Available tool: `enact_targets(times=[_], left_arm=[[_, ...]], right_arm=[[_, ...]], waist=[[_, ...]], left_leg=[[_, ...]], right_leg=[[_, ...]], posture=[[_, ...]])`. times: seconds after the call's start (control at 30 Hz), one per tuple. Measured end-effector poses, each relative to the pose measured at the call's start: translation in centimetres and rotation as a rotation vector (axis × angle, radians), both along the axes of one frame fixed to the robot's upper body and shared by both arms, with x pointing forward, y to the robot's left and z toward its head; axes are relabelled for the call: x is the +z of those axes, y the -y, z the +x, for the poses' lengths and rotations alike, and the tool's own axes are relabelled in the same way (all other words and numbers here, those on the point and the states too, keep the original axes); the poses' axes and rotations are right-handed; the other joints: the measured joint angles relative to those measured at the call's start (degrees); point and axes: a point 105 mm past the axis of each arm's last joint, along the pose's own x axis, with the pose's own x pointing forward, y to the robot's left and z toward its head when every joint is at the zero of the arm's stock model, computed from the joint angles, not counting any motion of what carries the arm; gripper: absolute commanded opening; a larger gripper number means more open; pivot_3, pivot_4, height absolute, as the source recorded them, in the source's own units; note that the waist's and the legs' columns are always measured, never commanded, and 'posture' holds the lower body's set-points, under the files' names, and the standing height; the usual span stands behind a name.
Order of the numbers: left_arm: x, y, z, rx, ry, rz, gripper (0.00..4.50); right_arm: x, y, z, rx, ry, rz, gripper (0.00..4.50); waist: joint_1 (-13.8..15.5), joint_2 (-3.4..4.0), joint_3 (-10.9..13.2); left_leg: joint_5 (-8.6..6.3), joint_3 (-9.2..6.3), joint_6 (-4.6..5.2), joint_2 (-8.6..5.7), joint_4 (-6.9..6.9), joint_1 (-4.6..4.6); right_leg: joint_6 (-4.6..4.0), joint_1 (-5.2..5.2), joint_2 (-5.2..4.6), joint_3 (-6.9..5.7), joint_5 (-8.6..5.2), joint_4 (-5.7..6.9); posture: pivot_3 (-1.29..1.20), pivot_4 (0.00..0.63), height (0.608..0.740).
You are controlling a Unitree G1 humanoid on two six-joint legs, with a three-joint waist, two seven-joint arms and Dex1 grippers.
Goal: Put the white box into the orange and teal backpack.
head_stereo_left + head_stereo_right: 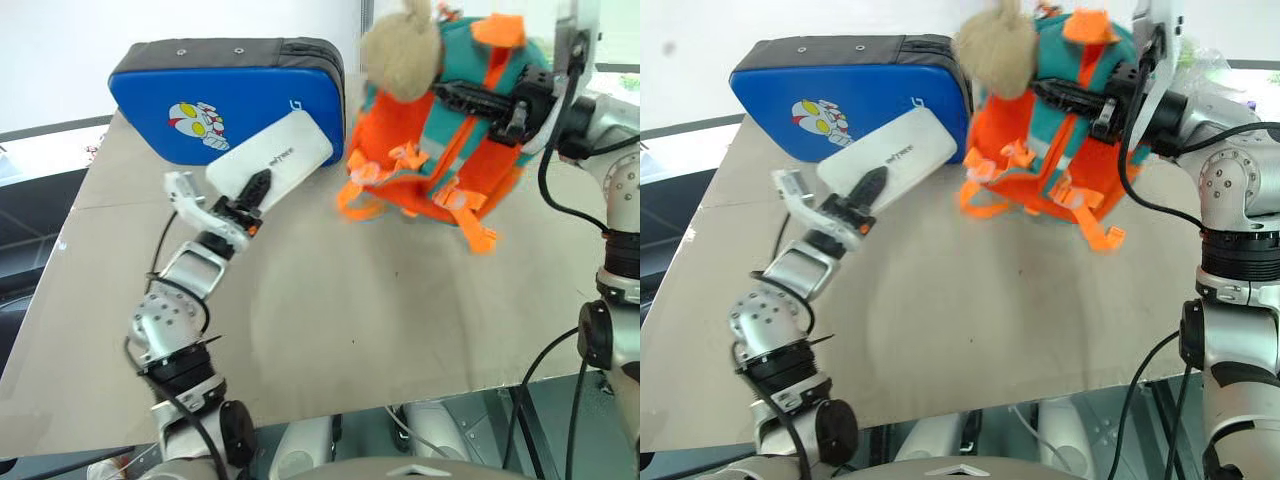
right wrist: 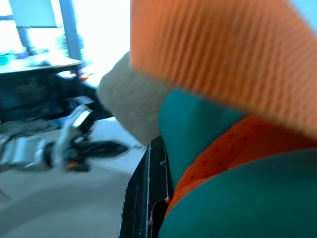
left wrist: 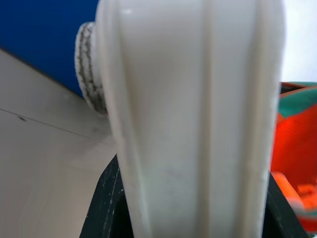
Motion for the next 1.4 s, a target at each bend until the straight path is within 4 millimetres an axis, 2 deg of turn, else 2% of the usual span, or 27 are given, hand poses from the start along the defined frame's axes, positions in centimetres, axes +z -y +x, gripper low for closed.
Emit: enact_targets(times=[0.03, 0.17, 0.2, 0.33, 0.4, 0.53, 0.7, 0.87, 1.17, 1.3, 1.33, 1.4], left_arm=[[0.3, -0.7, -0.3, 0.010, 0.011, 0.010, 1.09], [1.7, -3.0, -3.6, -0.053, 0.065, 0.164, 1.09], [2.0, -3.3, -4.1, -0.065, 0.078, 0.193, 1.09], [4.5, -3.3, -6.4, -0.181, 0.170, 0.308, 1.09], [6.0, -2.7, -7.5, -0.260, 0.231, 0.403, 1.09], [7.3, -1.2, -7.5, -0.348, 0.324, 0.527, 1.09], [7.3, 2.2, -6.4, -0.490, 0.464, 0.743, 1.09], [6.2, 4.3, -6.0, -0.608, 0.542, 0.867, 1.09], [4.9, 10.5, -3.9, -0.756, 0.606, 0.915, 1.09], [4.4, 15.0, -2.4, -0.777, 0.592, 0.931, 1.09], [3.5, 17.6, -1.7, -0.788, 0.588, 0.983, 1.09], [2.1, 19.3, -1.3, -0.801, 0.578, 1.047, 2.09]], right_arm=[[-1.0, -0.4, -0.1, 0.014, -0.019, -0.034, 0.05], [-8.8, -1.6, -0.2, 0.023, -0.161, -0.211, 0.05], [-9.5, -1.7, -0.2, 0.028, -0.172, -0.222, 0.05], [-9.5, -1.8, -0.5, 0.054, -0.164, -0.226, 0.05], [-9.4, -1.8, -0.8, 0.080, -0.176, -0.220, 0.05], [-8.8, -1.0, -1.5, 0.111, -0.192, -0.197, 0.05], [-7.6, -0.3, -2.0, 0.130, -0.206, -0.127, 0.05], [-7.3, 0.0, -1.9, 0.098, -0.214, -0.105, 0.05], [-7.3, -0.7, -3.5, 0.141, -0.208, -0.118, 0.05], [-7.6, -0.4, -3.9, 0.124, -0.206, -0.126, 0.05], [-7.7, -0.7, -4.3, 0.124, -0.201, -0.133, 0.05], [-7.9, -1.2, -5.0, 0.142, -0.200, -0.137, 0.00]], waist=[[0.14, 0.00, 0.00], [0.33, -0.04, -0.02], [0.38, 0.02, 0.02], [0.28, -0.02, 0.02], [0.34, -0.02, 0.02], [0.52, -0.02, 0.03], [0.35, -0.03, 0.03], [0.37, -0.03, 0.03], [0.49, -0.04, 0.03], [0.89, -0.05, 0.03], [1.36, -0.05, 0.03], [1.34, -0.05, 0.03]], left_leg=[[0.00, -0.01, 0.00, -0.02, -0.01, 0.00], [0.01, -0.07, -0.01, -0.14, 0.08, 0.00], [0.02, -0.07, -0.01, -0.20, 0.12, 0.00], [0.03, -0.07, -0.02, -0.28, 0.21, 0.24], [0.03, -0.08, -0.03, -0.29, 0.21, 0.27], [0.04, -0.07, -0.03, -0.30, 0.20, 0.26], [0.04, -0.03, -0.02, -0.29, 0.14, 0.22], [0.04, -0.03, -0.02, -0.28, 0.08, 0.21], [0.03, -0.06, 0.01, -0.31, 0.28, 0.10], [0.04, -0.12, 0.02, -0.33, 0.42, 0.09], [0.03, -0.12, 0.03, -0.34, 0.53, 0.07], [0.02, -0.07, 0.04, -0.34, 0.60, 0.07]], right_leg=[[0.00, 0.00, -0.02, -0.02, 0.00, 0.01], [-0.01, 0.02, -0.14, -0.08, 0.00, 0.16], [-0.01, 0.02, -0.20, -0.07, 0.00, 0.20], [-0.02, 0.21, -0.25, -0.10, 0.00, 0.34], [-0.03, 0.24, -0.24, -0.16, 0.01, 0.37], [-0.03, 0.24, -0.23, -0.26, 0.00, 0.36], [-0.02, 0.19, -0.23, -0.24, 0.00, 0.29], [-0.02, 0.15, -0.23, -0.23, 0.00, 0.27], [-0.01, 0.16, -0.21, -0.29, 0.01, 0.34], [0.00, 0.22, -0.03, -0.37, 0.01, 0.40], [0.01, 0.25, 0.04, -0.37, 0.01, 0.41], [0.05, 0.23, 0.10, -0.22, 0.04, 0.43]], posture=[[0.00, 0.150, 0.740], [0.00, 0.150, 0.740], [0.00, 0.150, 0.740], [0.00, 0.150, 0.740], [0.00, 0.150, 0.740], [0.00, 0.150, 0.740], [0.00, 0.150, 0.740], [0.00, 0.150, 0.740], [0.00, 0.150, 0.740], [0.00, 0.150, 0.740], [0.00, 0.150, 0.740], [0.00, 0.150, 0.740]])
